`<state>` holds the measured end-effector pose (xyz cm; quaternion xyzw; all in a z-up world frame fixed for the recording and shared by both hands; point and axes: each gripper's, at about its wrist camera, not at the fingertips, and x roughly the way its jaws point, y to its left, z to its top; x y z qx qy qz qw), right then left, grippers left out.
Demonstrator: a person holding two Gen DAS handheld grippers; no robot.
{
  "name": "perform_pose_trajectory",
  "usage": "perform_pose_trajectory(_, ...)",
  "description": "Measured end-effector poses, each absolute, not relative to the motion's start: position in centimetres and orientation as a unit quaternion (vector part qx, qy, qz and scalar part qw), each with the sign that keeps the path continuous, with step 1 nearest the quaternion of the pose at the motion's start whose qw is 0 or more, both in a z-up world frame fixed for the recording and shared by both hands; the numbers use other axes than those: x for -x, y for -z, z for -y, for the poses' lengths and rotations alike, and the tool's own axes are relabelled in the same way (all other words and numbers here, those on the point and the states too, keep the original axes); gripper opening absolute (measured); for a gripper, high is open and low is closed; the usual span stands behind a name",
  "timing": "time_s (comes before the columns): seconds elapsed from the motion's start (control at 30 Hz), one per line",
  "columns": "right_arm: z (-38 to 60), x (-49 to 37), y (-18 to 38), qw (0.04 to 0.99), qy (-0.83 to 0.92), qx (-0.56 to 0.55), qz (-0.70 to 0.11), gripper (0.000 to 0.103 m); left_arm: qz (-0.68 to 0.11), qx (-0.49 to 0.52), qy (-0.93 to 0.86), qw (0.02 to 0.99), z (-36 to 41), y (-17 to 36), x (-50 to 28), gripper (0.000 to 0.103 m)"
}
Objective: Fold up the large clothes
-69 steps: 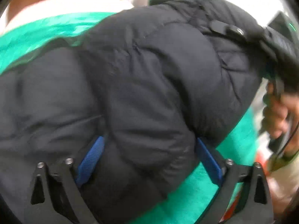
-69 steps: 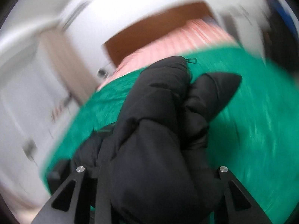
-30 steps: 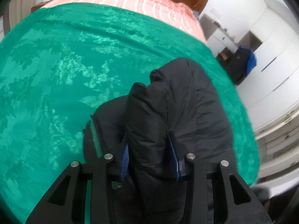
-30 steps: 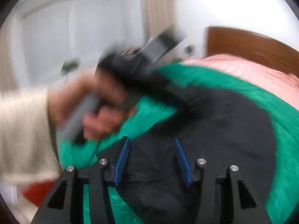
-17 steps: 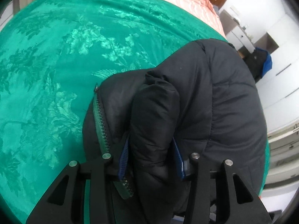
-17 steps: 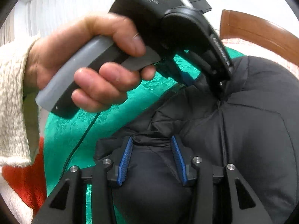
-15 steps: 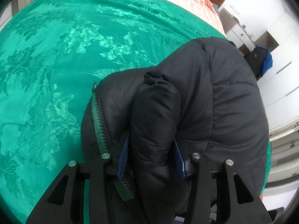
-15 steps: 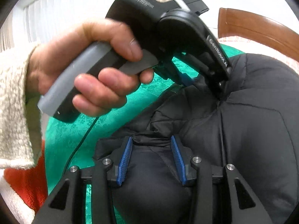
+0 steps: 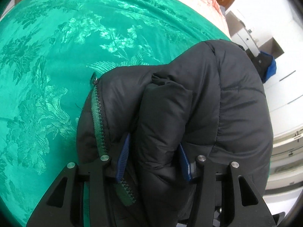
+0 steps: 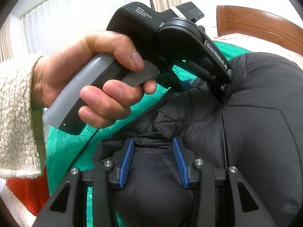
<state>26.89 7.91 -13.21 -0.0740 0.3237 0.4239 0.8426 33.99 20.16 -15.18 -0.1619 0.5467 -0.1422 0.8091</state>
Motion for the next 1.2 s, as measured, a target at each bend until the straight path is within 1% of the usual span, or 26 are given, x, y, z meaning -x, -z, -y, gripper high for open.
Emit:
perform_pose_trajectory(0.03, -8.2, -26.6, 13.9, 0.843, -0.423, 0.075, -0.324, 0.042, -0.547, 0.161, 0.142, 0.809, -20.2, 15.2, -34.0, 0.051)
perform_pose_trajectory(0.23, -9.7, -26.1, 14.1, 0.847, -0.410, 0.092, -0.326, 0.043, -0.545, 0.153, 0.131, 0.814, -19.9, 14.7, -33.7, 0.052)
perform_pose_trajectory(0.3, -10.5, -25.1, 13.7, 0.855, -0.391, 0.119, -0.320, 0.045, -0.546, 0.145, 0.129, 0.815, -19.7, 14.4, -33.6, 0.054)
perform_pose_trajectory(0.33, -10.8, -24.4, 13.1, 0.861, -0.376, 0.134, -0.315, 0.048, -0.546, 0.145, 0.124, 0.816, -19.8, 14.0, -33.5, 0.055)
perform_pose_trajectory(0.4, -10.8, -22.6, 11.6, 0.875, -0.351, 0.145, -0.300, 0.059, -0.543, 0.146, 0.116, 0.819, -19.9, 13.5, -33.3, 0.059)
perform_pose_trajectory(0.43, -10.5, -21.6, 10.8, 0.879, -0.349, 0.140, -0.292, 0.070, -0.537, 0.146, 0.112, 0.823, -19.8, 12.9, -33.0, 0.059)
perform_pose_trajectory(0.47, -10.0, -20.3, 9.9, 0.882, -0.352, 0.131, -0.286, 0.084, -0.533, 0.145, 0.109, 0.827, -19.8, 12.4, -32.7, 0.062)
perform_pose_trajectory(0.5, -9.6, -19.4, 9.3, 0.884, -0.350, 0.128, -0.281, 0.091, -0.529, 0.144, 0.108, 0.829, -19.7, 12.0, -32.4, 0.066)
perform_pose_trajectory(0.53, -9.1, -18.3, 8.7, 0.888, -0.345, 0.128, -0.277, 0.099, -0.523, 0.143, 0.108, 0.833, -19.7, 11.3, -31.8, 0.069)
perform_pose_trajectory(0.57, -8.6, -17.1, 8.3, 0.891, -0.338, 0.129, -0.273, 0.102, -0.516, 0.143, 0.112, 0.837, -19.7, 10.6, -31.3, 0.076)
perform_pose_trajectory(0.6, -7.9, -15.9, 7.9, 0.894, -0.333, 0.128, -0.270, 0.102, -0.506, 0.146, 0.121, 0.841, -19.8, 9.8, -30.5, 0.083)
perform_pose_trajectory(0.7, -5.3, -12.7, 7.9, 0.895, -0.330, 0.112, -0.278, 0.102, -0.466, 0.180, 0.158, 0.852, -20.9, 7.2, -27.3, 0.095)
perform_pose_trajectory(0.77, -3.4, -11.0, 8.3, 0.897, -0.321, 0.098, -0.287, 0.102, -0.442, 0.195, 0.165, 0.860, -22.1, 5.8, -24.7, 0.099)
perform_pose_trajectory(0.87, 0.3, -8.3, 9.4, 0.906, -0.304, 0.080, -0.283, 0.102, -0.437, 0.167, 0.146, 0.872, -23.6, 5.0, -21.5, 0.100)
perform_pose_trajectory(1.0, 7.2, -7.7, 10.4, 0.924, -0.248, 0.007, -0.291, 0.102, -0.451, 0.149, 0.151, 0.867, -25.2, 5.2, -19.7, 0.100)
perform_pose_trajectory(1.2, 14.0, -12.7, 10.0, 0.921, -0.179, -0.111, -0.326, 0.102, -0.461, 0.225, 0.201, 0.834, -25.8, 6.6, -21.0, 0.100)
